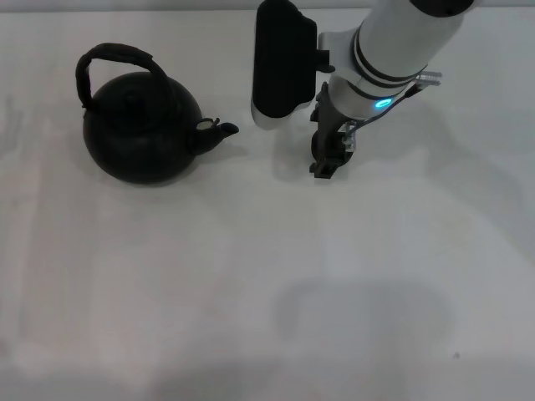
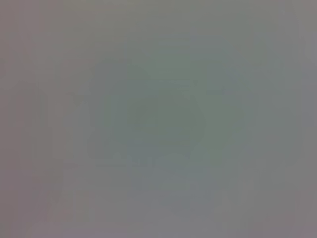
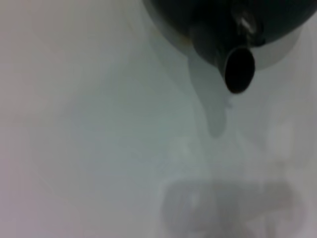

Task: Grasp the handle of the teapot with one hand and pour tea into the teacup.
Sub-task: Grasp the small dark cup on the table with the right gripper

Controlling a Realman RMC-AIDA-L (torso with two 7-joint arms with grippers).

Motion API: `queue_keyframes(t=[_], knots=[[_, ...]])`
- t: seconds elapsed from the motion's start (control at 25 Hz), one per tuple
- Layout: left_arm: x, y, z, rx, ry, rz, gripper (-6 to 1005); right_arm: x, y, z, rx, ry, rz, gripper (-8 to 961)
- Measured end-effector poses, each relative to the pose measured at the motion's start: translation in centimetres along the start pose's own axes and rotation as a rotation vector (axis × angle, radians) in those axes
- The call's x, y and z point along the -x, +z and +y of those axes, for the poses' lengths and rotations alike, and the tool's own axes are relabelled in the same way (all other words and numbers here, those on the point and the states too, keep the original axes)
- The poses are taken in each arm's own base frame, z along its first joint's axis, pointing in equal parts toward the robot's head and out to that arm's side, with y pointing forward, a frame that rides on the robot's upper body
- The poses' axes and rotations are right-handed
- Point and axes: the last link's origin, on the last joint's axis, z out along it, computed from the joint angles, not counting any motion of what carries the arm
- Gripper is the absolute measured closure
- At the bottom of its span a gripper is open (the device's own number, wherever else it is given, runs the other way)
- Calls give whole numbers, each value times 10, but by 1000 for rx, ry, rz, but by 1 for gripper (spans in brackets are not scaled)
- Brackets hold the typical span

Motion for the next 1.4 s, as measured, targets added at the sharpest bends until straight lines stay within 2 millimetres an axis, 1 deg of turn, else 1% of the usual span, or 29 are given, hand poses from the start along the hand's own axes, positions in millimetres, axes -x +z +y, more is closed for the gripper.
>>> queue_keyframes(t=[0.16, 0.4, 0.88, 1.16, 1.36, 1.4], knots=[[0, 0, 0, 1, 1, 1, 137, 5, -2, 1, -5, -18, -18, 143], [-1, 1, 0, 1, 4, 2, 137, 1, -1, 1, -8, -16, -3, 86], [-2, 4, 1, 2, 3, 6, 138, -11, 3, -2, -12, 0, 39, 90], [-2, 6, 2, 5, 2, 9, 137, -14, 2, -2, -15, 6, 49, 93], [-2, 5, 3, 7, -2, 7, 137, -13, 0, -4, -16, 11, 47, 112], [-2, 5, 4, 8, -3, 7, 137, -12, -1, -5, -16, 12, 46, 139]])
